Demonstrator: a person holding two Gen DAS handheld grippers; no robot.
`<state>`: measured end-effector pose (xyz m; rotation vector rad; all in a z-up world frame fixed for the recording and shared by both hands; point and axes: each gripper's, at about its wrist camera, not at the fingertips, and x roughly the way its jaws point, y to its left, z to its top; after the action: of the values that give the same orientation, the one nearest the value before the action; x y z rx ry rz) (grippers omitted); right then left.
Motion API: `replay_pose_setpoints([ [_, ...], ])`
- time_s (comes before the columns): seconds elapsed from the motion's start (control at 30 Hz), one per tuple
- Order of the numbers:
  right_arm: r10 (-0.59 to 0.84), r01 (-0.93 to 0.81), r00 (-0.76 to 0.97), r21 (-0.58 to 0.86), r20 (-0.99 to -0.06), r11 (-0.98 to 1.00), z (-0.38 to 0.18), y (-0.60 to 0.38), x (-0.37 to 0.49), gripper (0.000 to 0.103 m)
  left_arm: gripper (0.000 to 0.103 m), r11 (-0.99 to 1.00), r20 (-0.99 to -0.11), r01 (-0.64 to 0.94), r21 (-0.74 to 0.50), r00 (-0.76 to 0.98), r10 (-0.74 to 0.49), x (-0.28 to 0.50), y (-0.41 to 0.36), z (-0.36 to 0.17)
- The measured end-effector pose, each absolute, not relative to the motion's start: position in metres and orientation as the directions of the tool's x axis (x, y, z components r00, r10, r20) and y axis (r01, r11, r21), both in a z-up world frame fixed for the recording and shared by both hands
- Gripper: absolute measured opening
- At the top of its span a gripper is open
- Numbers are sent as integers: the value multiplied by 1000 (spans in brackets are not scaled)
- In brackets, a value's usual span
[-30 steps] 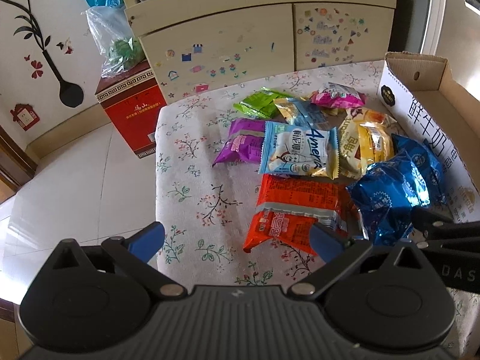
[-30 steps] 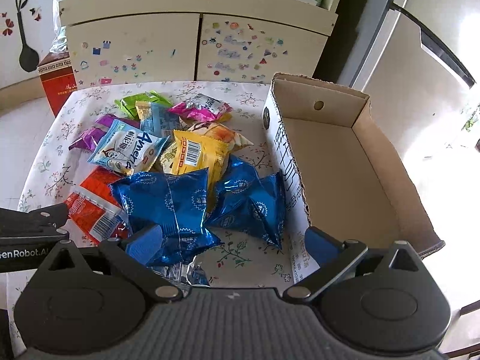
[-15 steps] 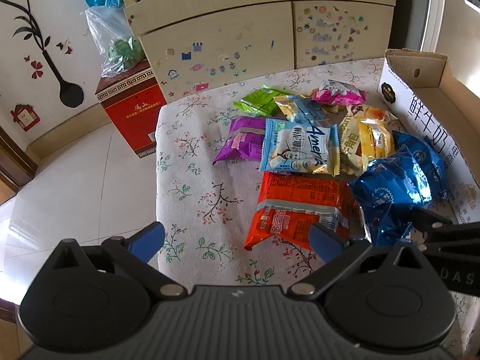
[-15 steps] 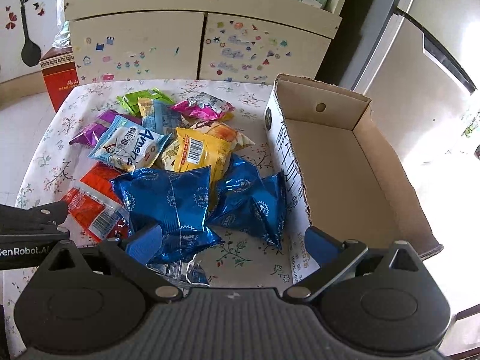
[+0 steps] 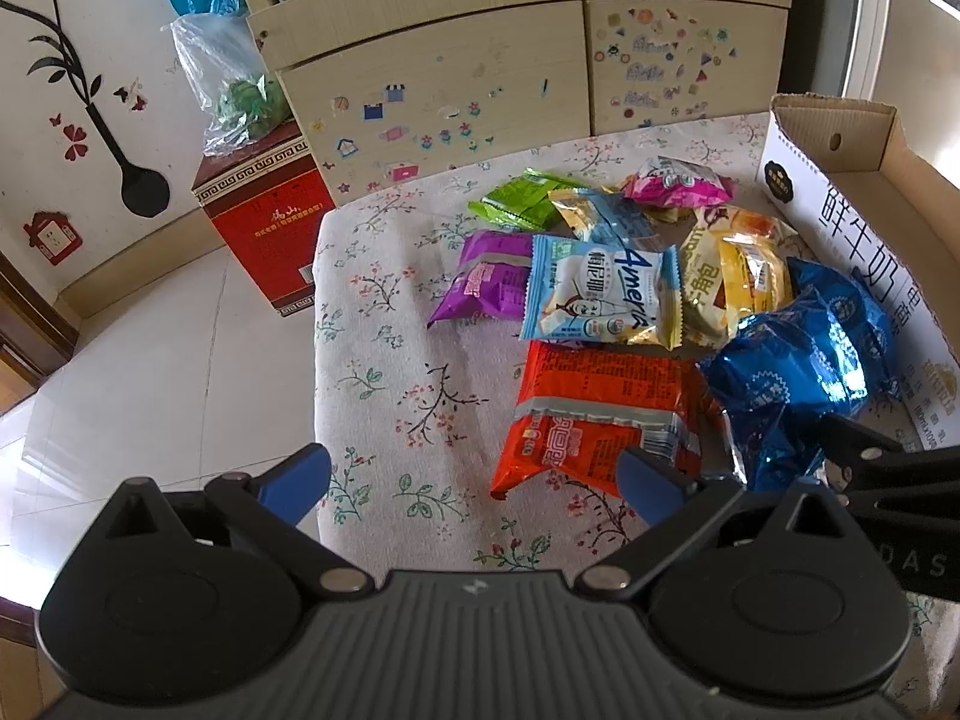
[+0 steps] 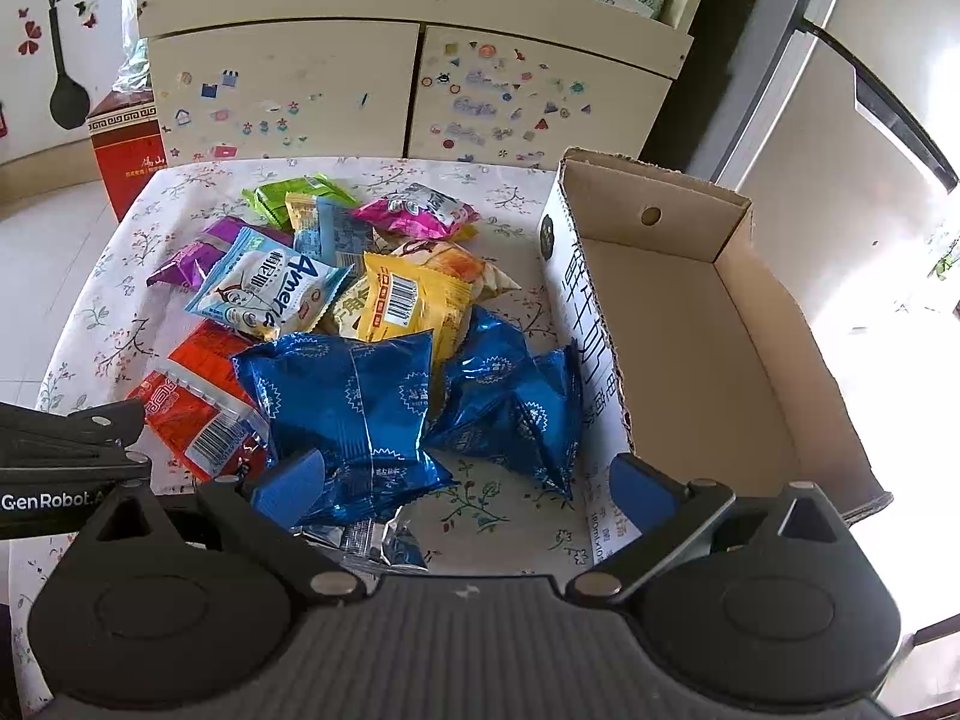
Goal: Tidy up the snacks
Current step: 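Move the right tool over the blue foil snack bags, then grasp the red-orange packet with the left tool while the right tool grasps a blue foil bag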
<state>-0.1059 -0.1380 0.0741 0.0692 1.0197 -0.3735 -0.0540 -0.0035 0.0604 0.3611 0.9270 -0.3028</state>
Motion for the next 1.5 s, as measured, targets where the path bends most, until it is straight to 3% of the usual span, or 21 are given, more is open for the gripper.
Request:
replay_pose_setpoints([
  [0.5, -239, 336, 472, -78, -848, 939, 71, -139, -105, 103, 100, 903, -821, 398, 165, 563, -98, -54, -1, 60],
  [0.97, 68, 470, 494, 332, -867, 818, 51, -194, -122, 103, 101, 921, -842, 371, 119, 530, -105, -44, 5, 54],
  [1.33, 25, 580, 486, 344, -874, 738, 38, -232, -135, 103, 101, 936, -850, 336, 106, 519, -90, -36, 8, 48],
  [1.5, 100, 489, 546, 413, -832, 768, 43, -224, -132, 103, 101, 931, -843, 345, 120, 531, -88, -36, 4, 46],
])
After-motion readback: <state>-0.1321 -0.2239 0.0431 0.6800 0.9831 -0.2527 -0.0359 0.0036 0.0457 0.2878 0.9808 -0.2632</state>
